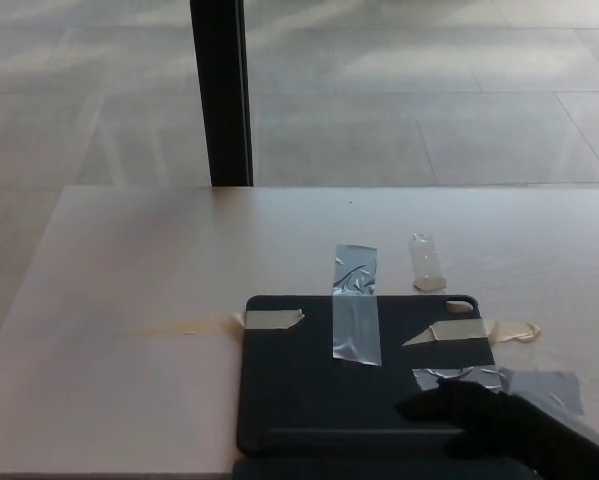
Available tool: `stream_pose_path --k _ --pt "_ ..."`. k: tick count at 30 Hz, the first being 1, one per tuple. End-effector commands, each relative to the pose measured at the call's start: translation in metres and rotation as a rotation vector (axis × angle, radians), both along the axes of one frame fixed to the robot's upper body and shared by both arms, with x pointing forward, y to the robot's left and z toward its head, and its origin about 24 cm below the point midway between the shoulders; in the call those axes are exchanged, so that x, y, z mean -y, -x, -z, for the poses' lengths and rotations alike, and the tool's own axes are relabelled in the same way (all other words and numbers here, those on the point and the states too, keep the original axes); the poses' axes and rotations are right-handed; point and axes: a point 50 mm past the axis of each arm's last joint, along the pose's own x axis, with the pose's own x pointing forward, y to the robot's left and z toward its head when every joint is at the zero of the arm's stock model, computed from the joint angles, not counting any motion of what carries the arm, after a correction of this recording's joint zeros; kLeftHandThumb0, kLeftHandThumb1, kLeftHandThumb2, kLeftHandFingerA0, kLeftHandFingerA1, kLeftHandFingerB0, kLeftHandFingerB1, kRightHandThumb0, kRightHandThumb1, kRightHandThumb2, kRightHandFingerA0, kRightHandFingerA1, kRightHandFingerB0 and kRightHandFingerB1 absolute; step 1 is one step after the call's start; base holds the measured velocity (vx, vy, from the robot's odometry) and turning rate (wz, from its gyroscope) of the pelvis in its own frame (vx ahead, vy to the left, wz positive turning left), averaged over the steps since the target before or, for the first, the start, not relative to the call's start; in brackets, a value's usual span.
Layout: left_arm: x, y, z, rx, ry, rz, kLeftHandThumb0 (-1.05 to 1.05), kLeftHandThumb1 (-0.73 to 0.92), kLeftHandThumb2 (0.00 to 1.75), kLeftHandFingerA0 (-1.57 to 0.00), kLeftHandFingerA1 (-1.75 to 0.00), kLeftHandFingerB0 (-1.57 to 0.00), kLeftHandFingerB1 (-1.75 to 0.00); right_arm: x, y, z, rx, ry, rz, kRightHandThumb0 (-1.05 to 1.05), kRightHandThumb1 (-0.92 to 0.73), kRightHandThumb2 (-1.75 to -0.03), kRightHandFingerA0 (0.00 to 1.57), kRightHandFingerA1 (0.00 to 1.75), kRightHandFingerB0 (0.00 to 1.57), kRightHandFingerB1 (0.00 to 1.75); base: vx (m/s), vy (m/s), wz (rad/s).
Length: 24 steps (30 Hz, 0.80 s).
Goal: The robot uses its right hand to open a folded tablet cover kept in the middle of the desk
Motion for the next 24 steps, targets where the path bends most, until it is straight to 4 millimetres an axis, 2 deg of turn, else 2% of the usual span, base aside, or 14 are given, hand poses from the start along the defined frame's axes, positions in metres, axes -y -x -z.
stream_pose_path --k 1,2,3,4,5,6,9,10,12,13,20,24 --pt "-0.007 -0.003 -0.009 0.032 -0.024 -0.011 -0.38 0.36 0.55 -0.99 -0.83 -0.85 -0.75 0.001 -0.006 0.015 -0.003 0.050 -0.009 -0.72 -0.58 -0.56 0.38 0.42 0.30 0.32 0.00 0.000 0.00" --pt "-0.007 -0.003 -0.009 0.031 -0.026 -0.015 -0.47 0.26 0.76 -0.92 -0.87 -0.83 -0.81 0.002 -0.008 0.029 -0.045 0.082 -0.017 -0.75 -0.47 -0.85 0.33 0.52 0.24 0.44 0.00 0.000 0.00" --pt "-0.007 -0.003 -0.009 0.031 -0.026 -0.015 -0.47 0.26 0.76 -0.92 -0.87 -0.83 -0.81 0.002 -0.008 0.029 -0.044 0.082 -0.018 -0.75 -0.47 -0.85 0.33 0.52 0.24 0.44 0.00 0.000 0.00" --pt "-0.006 -0.003 -0.009 0.024 -0.032 -0.004 -0.42 0.36 0.54 -0.96 -0.82 -0.86 -0.74 0.003 -0.009 0.039 -0.054 0.115 -0.020 -0.76 -0.46 -0.85 0.36 0.54 0.26 0.45 0.00 0.000 0.00" --pt "-0.006 -0.004 -0.009 0.024 -0.034 -0.003 -0.42 0.35 0.54 -0.98 -0.82 -0.86 -0.74 0.004 -0.010 0.045 -0.070 0.131 -0.016 -0.76 -0.47 -0.86 0.35 0.54 0.26 0.45 0.00 0.000 0.00" --pt "-0.007 -0.004 -0.009 0.025 -0.033 -0.003 -0.48 0.27 0.76 -0.93 -0.87 -0.82 -0.80 0.006 -0.012 0.052 -0.088 0.139 -0.005 -0.75 -0.60 -0.59 0.40 0.46 0.32 0.33 0.00 0.000 0.00" --pt "-0.007 -0.003 -0.009 0.023 -0.031 -0.002 -0.49 0.27 0.76 -0.91 -0.87 -0.80 -0.79 0.010 -0.015 0.063 -0.093 0.167 -0.026 -0.75 -0.63 -0.59 0.40 0.46 0.29 0.33 0.00 0.000 0.00" --pt "-0.006 -0.002 -0.008 0.022 -0.032 -0.004 -0.42 0.36 0.54 -0.97 -0.83 -0.85 -0.75 0.012 -0.017 0.066 -0.087 0.174 -0.033 -0.75 -0.64 -0.60 0.40 0.47 0.29 0.34 0.00 0.000 0.00" --pt "-0.006 -0.002 -0.008 0.024 -0.033 -0.004 -0.44 0.36 0.54 -0.96 -0.82 -0.84 -0.75 0.015 -0.019 0.071 -0.080 0.184 -0.040 -0.76 -0.65 -0.60 0.39 0.46 0.29 0.33 0.00 0.000 0.00" --pt "-0.006 -0.002 -0.008 0.031 -0.028 -0.001 -0.47 0.26 0.76 -0.90 -0.86 -0.81 -0.79 0.018 -0.021 0.073 -0.085 0.187 -0.030 -0.74 -0.66 -0.58 0.40 0.44 0.28 0.32 0.00 0.000 0.00" --pt "-0.008 -0.004 -0.010 0.034 -0.026 -0.016 -0.46 0.26 0.75 -0.90 -0.86 -0.81 -0.80 0.013 -0.011 0.073 -0.091 0.105 -0.005 -0.74 -0.67 -0.60 0.44 0.43 0.32 0.33 0.00 0.000 0.00" --pt "-0.008 -0.005 -0.011 0.035 -0.030 -0.017 -0.45 0.26 0.75 -0.91 -0.87 -0.83 -0.81 0.010 0.003 0.081 -0.181 -0.047 0.056 -0.76 -0.69 -0.61 0.44 0.45 0.34 0.36 0.00 0.000 0.00"
